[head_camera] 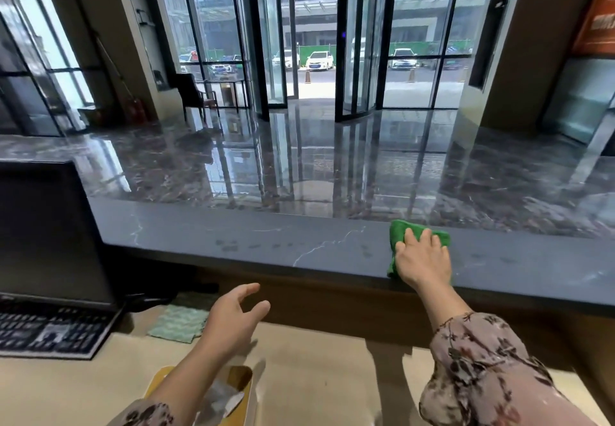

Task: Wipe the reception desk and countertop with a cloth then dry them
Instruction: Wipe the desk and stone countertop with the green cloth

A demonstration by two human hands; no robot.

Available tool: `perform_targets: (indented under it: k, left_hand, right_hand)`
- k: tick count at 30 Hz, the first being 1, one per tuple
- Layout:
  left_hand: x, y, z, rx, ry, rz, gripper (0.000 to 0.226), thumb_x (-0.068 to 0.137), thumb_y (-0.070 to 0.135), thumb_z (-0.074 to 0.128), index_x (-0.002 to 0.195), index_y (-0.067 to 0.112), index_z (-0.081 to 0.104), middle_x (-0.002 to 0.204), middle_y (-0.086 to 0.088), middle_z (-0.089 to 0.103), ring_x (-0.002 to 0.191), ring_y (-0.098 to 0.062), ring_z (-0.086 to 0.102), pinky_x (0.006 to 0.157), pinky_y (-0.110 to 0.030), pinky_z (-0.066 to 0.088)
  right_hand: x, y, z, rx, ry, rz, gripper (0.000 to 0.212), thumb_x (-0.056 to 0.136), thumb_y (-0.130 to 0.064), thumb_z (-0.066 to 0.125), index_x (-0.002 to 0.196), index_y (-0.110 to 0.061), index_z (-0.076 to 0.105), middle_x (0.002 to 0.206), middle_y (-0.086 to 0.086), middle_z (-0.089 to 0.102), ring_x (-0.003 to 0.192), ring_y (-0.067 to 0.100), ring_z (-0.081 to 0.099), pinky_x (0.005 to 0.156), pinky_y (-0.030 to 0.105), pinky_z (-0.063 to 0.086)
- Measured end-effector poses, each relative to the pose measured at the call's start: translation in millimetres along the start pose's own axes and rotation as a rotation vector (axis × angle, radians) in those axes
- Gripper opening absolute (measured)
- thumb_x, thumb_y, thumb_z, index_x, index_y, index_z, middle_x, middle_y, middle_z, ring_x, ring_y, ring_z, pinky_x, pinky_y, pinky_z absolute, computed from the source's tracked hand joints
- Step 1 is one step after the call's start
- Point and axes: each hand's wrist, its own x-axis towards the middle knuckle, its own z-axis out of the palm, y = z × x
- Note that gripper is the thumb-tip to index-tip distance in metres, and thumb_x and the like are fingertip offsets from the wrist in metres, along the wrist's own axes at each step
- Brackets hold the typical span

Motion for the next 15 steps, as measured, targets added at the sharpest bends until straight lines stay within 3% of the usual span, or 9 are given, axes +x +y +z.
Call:
perform_targets:
  k: [5,10,15]
  left_hand:
    - [12.8,-12.8,-24.5,-0.02,-0.024,0.012,0.051,0.091,0.026,0.063,0.139,0.022,0.046,0.144,0.0,0.048,0.132,-0.019,0.044,0.098,-0.031,0.041]
    - [30.8,-25.3,-50.1,-0.024,0.004,0.021,0.058,0.09,0.022,0.063,0.144,0.02,0.041,0.146,-0.003,0.045,0.135,-0.021,0.041,0.105,-0.037,0.038]
    - [51.1,-32.4,-60.1,-0.093,0.036,-0.043,0.071,0.09,0.017,0.064,0.151,0.015,0.027,0.154,-0.007,0.034,0.14,-0.023,0.034,0.111,-0.039,0.032]
  right_hand:
    - [-19.4,-90.9,24.9,0.021,-0.025,-0.12,0.054,0.102,-0.038,0.02,0.153,-0.02,0.014,0.161,0.012,0.006,0.148,0.029,0.007,0.121,0.043,0.006]
    - [-34.5,-190.2,52.3,0.014,-0.102,-0.307,0.055,0.103,-0.037,0.02,0.154,-0.019,0.011,0.16,0.014,0.003,0.148,0.031,0.005,0.121,0.043,0.005]
    - [-38.1,-232.8,64.9,-0.009,-0.185,-0.473,0.054,0.103,-0.038,0.02,0.154,-0.022,0.012,0.161,0.012,0.003,0.148,0.029,0.004,0.121,0.043,0.005]
